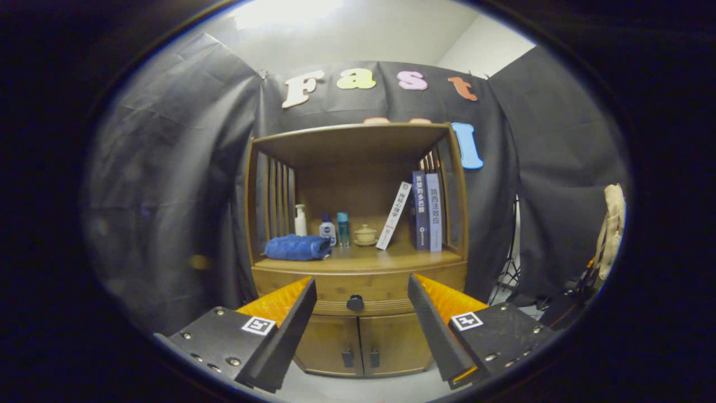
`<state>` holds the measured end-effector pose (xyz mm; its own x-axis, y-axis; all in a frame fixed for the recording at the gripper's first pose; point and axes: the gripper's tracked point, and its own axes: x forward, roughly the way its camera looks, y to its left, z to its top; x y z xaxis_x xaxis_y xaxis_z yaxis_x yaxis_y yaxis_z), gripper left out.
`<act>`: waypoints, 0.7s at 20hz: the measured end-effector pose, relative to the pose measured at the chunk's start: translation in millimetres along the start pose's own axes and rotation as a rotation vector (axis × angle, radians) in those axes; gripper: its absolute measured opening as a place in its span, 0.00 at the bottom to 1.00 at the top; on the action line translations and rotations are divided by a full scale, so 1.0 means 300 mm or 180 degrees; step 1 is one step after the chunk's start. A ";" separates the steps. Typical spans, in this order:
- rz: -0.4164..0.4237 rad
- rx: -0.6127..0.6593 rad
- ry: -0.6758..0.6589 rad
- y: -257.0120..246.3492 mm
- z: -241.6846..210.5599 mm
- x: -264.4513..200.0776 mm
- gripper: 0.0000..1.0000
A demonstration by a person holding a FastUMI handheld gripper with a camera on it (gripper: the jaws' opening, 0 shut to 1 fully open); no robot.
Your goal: Pull open the drawer, take out the items inside it, and place them on the countertop above the cabinet.
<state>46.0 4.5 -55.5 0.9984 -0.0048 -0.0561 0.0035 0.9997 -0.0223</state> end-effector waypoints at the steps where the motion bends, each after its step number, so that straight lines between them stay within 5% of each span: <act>1: 0.0030 -0.0014 0.0027 0.014 -0.034 0.035 0.99; 14: 0.0118 -0.0083 0.0311 0.083 -0.378 0.516 0.99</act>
<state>194.3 26.3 -178.0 0.9876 0.0288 -0.1545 -0.0360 0.9984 -0.0443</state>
